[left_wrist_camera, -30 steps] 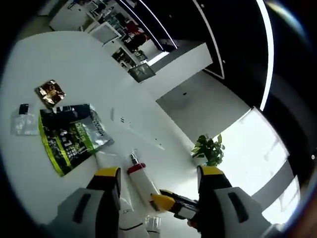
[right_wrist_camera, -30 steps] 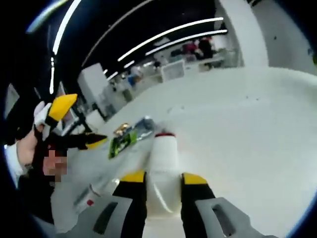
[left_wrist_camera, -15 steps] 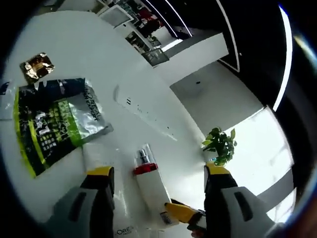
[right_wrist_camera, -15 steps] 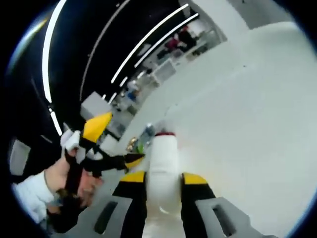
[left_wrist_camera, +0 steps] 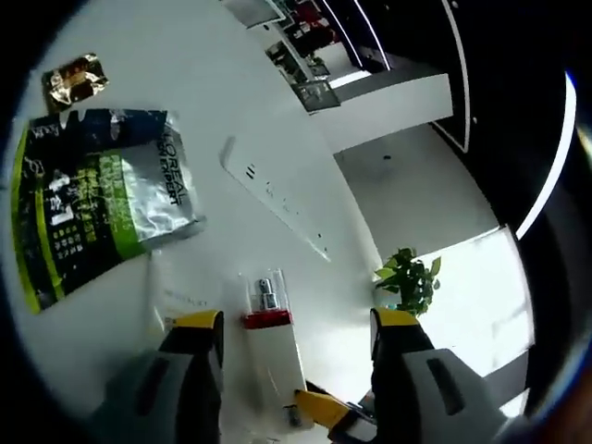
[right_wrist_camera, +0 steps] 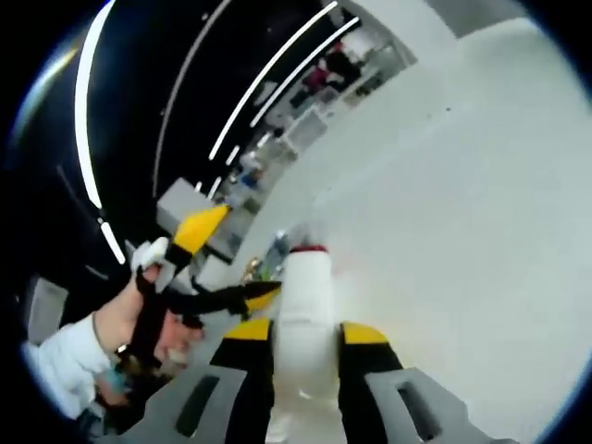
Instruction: Arrange the skincare products in the storage area until every visible bottle or jar stands upright without overlapping.
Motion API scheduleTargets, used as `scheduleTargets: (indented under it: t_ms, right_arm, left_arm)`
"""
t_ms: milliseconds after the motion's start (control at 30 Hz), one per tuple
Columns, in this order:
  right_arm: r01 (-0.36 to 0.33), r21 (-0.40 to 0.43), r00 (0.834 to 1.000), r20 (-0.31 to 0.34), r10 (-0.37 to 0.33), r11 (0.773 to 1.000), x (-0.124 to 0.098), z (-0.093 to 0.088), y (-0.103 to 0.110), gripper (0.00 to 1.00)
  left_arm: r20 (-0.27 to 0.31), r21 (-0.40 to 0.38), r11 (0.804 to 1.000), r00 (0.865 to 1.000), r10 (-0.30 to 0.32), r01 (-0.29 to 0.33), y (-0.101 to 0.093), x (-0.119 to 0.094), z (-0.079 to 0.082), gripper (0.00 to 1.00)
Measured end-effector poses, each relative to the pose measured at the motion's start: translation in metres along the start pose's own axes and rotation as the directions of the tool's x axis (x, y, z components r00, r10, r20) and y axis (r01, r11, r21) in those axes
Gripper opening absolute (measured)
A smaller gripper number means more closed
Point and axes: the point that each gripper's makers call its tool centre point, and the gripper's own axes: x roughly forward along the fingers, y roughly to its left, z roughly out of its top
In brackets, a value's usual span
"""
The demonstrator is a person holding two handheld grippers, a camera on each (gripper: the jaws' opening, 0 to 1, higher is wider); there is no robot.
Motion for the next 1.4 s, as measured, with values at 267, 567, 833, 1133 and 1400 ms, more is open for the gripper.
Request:
scheduleTargets:
  t_ms: [267,567,833,1133,1400]
  right_arm:
    - [-0.023,0.013,1.0,-0.004,0.023,1.0,-0.003,-0.008,0.003,0.18]
    - [-0.018,-0.04,1.0,0.014,0.019,0.999,-0.008,-0.006,0.003,0.18]
    - [-0.011,-0.076,1.0,0.024,0.013,0.997,-0.003,-0.006,0.007,0.18]
    - [0.022,-0.141,0.996,0.089,-0.009,0.99,-0.006,-0.002,0.007,0.18]
    - [0.122,-0.348,0.987,0.142,-0.076,0.93,-0.011,-0.001,0.009,0.18]
  left_arm:
    - [-0.027,0.088,0.995,0.998,0.048,-0.045,-0.002,0.015,-0.024,0.55]
    - [-0.08,0.251,0.961,0.986,0.144,-0.12,0.005,0.016,-0.04,0.45]
    - [-0.066,0.246,0.954,0.979,0.192,-0.171,0.015,0.009,-0.037,0.29]
    - [-0.033,0.206,0.961,0.98,0.198,-0.187,0.016,0.013,-0.035,0.25]
    - [0.002,0.134,0.986,0.995,0.101,-0.1,0.009,0.016,-0.035,0.23]
